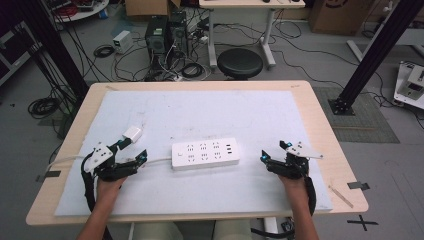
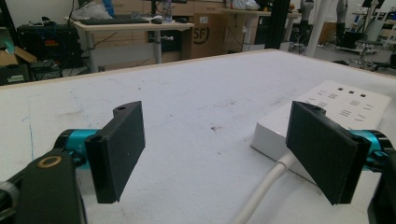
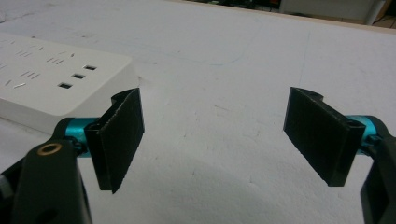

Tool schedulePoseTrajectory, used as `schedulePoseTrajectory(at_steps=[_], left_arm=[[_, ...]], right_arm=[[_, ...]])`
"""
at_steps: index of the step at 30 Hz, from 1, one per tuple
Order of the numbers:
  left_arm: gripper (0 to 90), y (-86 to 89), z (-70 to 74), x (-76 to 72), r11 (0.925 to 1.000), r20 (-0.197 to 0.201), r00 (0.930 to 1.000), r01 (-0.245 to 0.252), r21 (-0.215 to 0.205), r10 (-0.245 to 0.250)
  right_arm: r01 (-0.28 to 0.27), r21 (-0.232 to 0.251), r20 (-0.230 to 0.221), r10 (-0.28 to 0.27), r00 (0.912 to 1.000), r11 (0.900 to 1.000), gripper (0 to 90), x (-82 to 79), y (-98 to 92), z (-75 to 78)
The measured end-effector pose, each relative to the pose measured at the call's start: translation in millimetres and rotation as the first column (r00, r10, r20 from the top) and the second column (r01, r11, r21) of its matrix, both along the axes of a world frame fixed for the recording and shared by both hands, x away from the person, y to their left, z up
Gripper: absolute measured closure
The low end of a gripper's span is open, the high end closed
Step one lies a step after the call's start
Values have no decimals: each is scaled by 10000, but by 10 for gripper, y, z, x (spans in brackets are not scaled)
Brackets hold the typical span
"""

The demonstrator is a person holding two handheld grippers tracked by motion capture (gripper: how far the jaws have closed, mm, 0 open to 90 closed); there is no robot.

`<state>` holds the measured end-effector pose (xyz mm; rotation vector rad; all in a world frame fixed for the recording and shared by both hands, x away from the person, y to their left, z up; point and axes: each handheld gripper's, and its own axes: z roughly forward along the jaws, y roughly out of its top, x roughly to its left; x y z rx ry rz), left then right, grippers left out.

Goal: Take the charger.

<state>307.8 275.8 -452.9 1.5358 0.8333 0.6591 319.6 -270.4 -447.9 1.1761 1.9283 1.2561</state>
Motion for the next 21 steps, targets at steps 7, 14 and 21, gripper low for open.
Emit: schedulePoseTrajectory(at_steps=[7, 14, 21], left_arm=[[197, -3, 5, 15, 10000, -109, 9999, -29, 12, 30], [198, 83, 266, 133, 9998, 148, 9999, -7, -184, 10], [197, 269, 680, 531, 9873, 64, 9880, 1542, 381, -1545]], right_arm=[[8, 22, 7, -8, 10000, 10000, 205, 4, -8, 1], [14, 30, -99, -13, 9999, 10000, 205, 9, 2, 2], [21, 37, -270, -20, 9996, 10000, 205, 24, 1, 4]])
